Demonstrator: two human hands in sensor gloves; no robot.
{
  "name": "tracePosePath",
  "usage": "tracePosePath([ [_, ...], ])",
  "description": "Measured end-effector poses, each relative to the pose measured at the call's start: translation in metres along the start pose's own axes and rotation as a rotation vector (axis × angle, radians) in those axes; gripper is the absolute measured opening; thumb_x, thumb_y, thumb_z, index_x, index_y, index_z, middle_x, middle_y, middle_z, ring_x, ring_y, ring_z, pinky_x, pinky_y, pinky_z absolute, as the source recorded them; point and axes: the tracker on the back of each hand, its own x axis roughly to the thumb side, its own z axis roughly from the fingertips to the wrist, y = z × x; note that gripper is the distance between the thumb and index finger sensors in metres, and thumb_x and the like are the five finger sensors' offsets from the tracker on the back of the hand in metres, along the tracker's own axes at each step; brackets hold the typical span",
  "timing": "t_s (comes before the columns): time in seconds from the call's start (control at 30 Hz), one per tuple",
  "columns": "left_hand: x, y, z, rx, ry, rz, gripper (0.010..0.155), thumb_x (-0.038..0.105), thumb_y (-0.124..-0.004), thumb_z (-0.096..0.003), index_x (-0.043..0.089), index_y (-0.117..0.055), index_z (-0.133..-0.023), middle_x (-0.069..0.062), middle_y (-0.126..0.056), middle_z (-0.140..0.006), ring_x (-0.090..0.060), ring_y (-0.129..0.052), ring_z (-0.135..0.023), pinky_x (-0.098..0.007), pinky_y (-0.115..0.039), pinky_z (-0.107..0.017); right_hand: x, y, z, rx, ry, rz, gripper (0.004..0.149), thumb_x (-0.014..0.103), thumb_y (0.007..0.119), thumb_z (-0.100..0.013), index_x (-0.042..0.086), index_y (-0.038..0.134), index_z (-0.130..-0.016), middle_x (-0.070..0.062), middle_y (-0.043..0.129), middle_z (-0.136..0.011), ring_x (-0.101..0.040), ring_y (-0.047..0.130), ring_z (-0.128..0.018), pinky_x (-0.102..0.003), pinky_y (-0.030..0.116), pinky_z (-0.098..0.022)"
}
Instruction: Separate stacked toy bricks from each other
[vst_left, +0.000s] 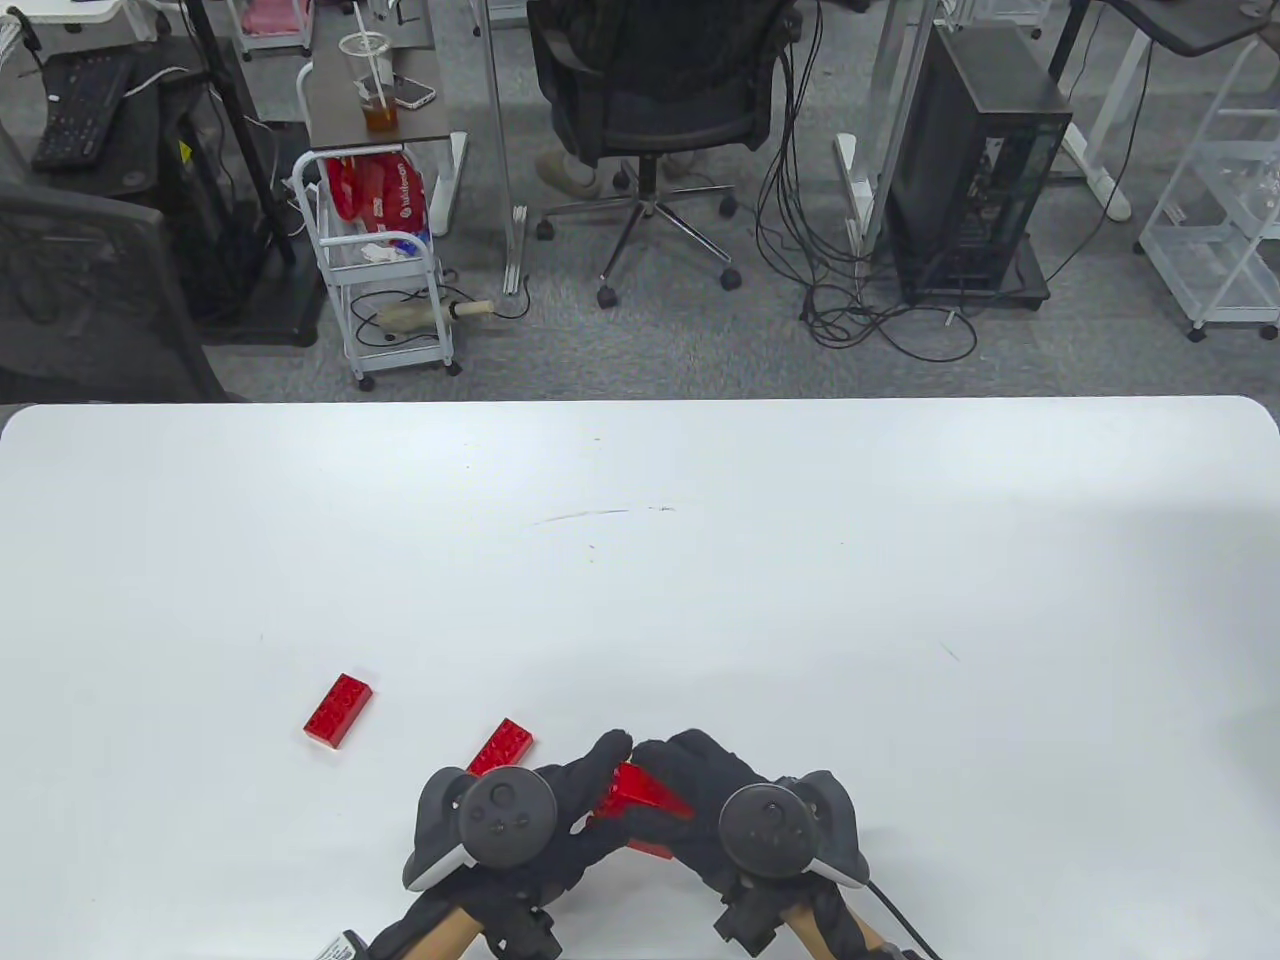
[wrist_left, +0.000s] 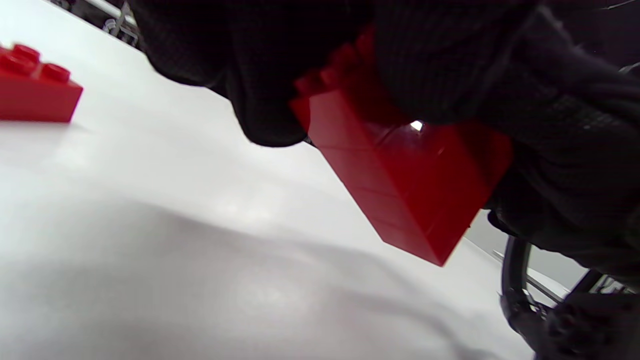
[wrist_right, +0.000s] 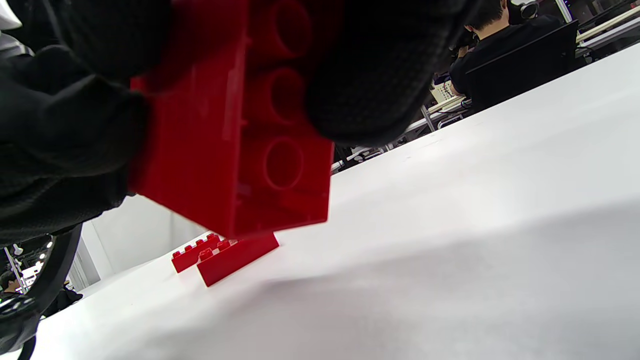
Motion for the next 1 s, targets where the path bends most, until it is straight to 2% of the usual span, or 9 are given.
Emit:
tracePosePath([
  [0.13, 0.010, -0.002, 0.003, 0.050, 0.014, -0.084, 0.081, 0.048, -0.085, -0.0382, 0.019, -0.061, -0.109, 0.000, -0.093, -0.096, -0.021, -0.104, -0.077, -0.044, -0.081, -0.068, 0.002, 0.000, 0.001, 0.005, -0.006, 0.003, 0.066, 0.059, 0.070, -0.048, 0.017, 0.069, -0.099, -0.014, 0.075, -0.090, -0.024, 0.097, -0.069, -0.033, 0.099, -0.044],
  [0.47, 0.021, -0.004, 0.004, 0.103, 0.004, -0.073, 0.080, 0.051, -0.085, -0.0363, 0.017, -0.067, -0.107, -0.002, -0.098, -0.089, -0.019, -0.109, -0.070, -0.042, -0.085, -0.064, 0.000, -0.007, 0.001, -0.029, -0.016, 0.013, 0.066, 0.065, 0.068, -0.048, 0.017, 0.072, -0.093, -0.013, 0.078, -0.081, -0.021, 0.097, -0.058, -0.031, 0.095, -0.034],
  [0.5, 0.023, -0.004, 0.008, 0.183, 0.036, -0.114, 0.079, 0.052, -0.086, -0.0366, 0.017, -0.069, -0.105, -0.003, -0.099, -0.086, -0.018, -0.109, -0.067, -0.041, -0.085, -0.064, -0.001, -0.007, 0.003, -0.071, 0.024, 0.048, 0.066, 0.065, 0.066, -0.049, 0.016, 0.074, -0.091, -0.013, 0.080, -0.077, -0.019, 0.097, -0.052, -0.028, 0.095, -0.029],
  [0.53, 0.025, -0.004, 0.005, 0.189, 0.004, -0.154, 0.079, 0.053, -0.086, -0.0358, 0.016, -0.070, -0.105, -0.003, -0.101, -0.085, -0.019, -0.110, -0.065, -0.041, -0.086, -0.063, -0.001, -0.007, 0.002, -0.075, 0.012, 0.053, 0.066, 0.066, 0.066, -0.049, 0.016, 0.074, -0.091, -0.013, 0.080, -0.077, -0.018, 0.097, -0.051, -0.027, 0.095, -0.029],
  [0.6, 0.020, -0.003, 0.003, 0.125, 0.012, -0.073, 0.080, 0.053, -0.086, -0.0367, 0.017, -0.069, -0.105, -0.003, -0.100, -0.086, -0.018, -0.110, -0.067, -0.041, -0.086, -0.063, -0.003, -0.007, 0.002, -0.044, -0.003, 0.028, 0.065, 0.066, 0.065, -0.049, 0.017, 0.074, -0.091, -0.012, 0.080, -0.077, -0.018, 0.097, -0.052, -0.027, 0.095, -0.029],
  [0.63, 0.018, -0.003, 0.004, 0.130, 0.016, -0.038, 0.079, 0.053, -0.087, -0.0366, 0.017, -0.069, -0.105, -0.002, -0.100, -0.086, -0.018, -0.110, -0.067, -0.041, -0.085, -0.063, -0.003, -0.007, 0.001, -0.045, 0.005, 0.003, 0.065, 0.066, 0.066, -0.049, 0.017, 0.074, -0.091, -0.012, 0.080, -0.077, -0.018, 0.097, -0.052, -0.027, 0.095, -0.029],
  [1.0, 0.016, 0.000, -0.003, 0.121, 0.036, -0.163, 0.078, 0.060, -0.084, -0.0363, 0.025, -0.072, -0.105, 0.002, -0.101, -0.085, -0.017, -0.110, -0.063, -0.040, -0.085, -0.061, -0.010, -0.004, -0.003, -0.025, 0.037, 0.028, 0.066, 0.067, 0.063, -0.049, 0.017, 0.076, -0.091, -0.012, 0.082, -0.076, -0.017, 0.098, -0.050, -0.026, 0.095, -0.027],
])
